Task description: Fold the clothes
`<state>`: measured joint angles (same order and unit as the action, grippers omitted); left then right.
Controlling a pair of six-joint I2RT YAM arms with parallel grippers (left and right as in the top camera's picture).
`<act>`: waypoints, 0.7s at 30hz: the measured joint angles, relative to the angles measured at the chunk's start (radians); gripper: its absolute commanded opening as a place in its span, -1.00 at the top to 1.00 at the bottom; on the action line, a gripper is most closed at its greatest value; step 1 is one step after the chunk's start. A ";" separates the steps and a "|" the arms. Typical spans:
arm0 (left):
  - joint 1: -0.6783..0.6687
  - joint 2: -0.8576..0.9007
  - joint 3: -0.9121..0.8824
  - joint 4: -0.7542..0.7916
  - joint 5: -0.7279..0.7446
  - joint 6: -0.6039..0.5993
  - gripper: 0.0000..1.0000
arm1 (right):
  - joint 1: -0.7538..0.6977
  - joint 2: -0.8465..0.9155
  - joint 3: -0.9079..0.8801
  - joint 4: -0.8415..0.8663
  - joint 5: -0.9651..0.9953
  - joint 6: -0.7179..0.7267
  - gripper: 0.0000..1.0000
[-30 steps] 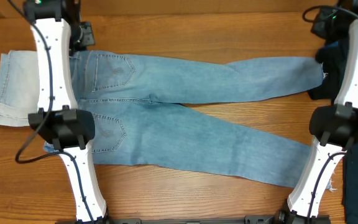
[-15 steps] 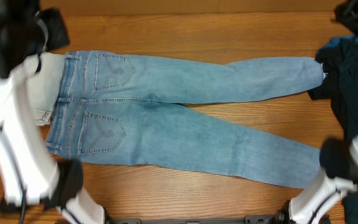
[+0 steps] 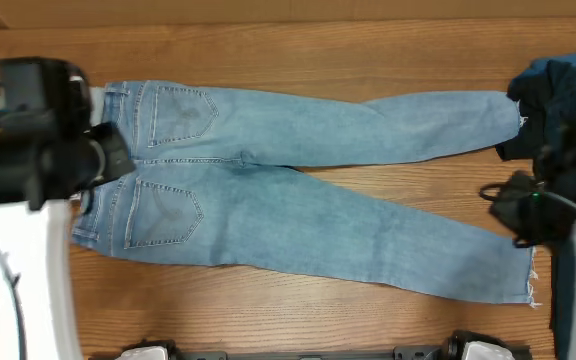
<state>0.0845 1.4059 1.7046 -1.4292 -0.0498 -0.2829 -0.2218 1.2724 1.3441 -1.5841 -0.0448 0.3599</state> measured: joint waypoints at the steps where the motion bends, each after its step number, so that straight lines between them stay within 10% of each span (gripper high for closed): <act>1: 0.000 0.010 -0.069 0.047 0.000 0.000 0.79 | 0.000 0.013 -0.068 0.031 -0.005 0.002 0.92; 6: 0.000 0.021 -0.324 0.282 0.001 -0.005 0.34 | 0.000 0.051 -0.271 0.167 -0.053 0.013 0.92; 21: 0.000 0.253 -0.505 0.568 0.071 -0.006 0.50 | 0.000 0.270 -0.304 0.341 -0.161 0.192 0.92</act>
<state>0.0845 1.6592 1.1999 -0.8608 0.0212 -0.2893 -0.2222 1.5429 1.0401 -1.2430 -0.2058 0.5518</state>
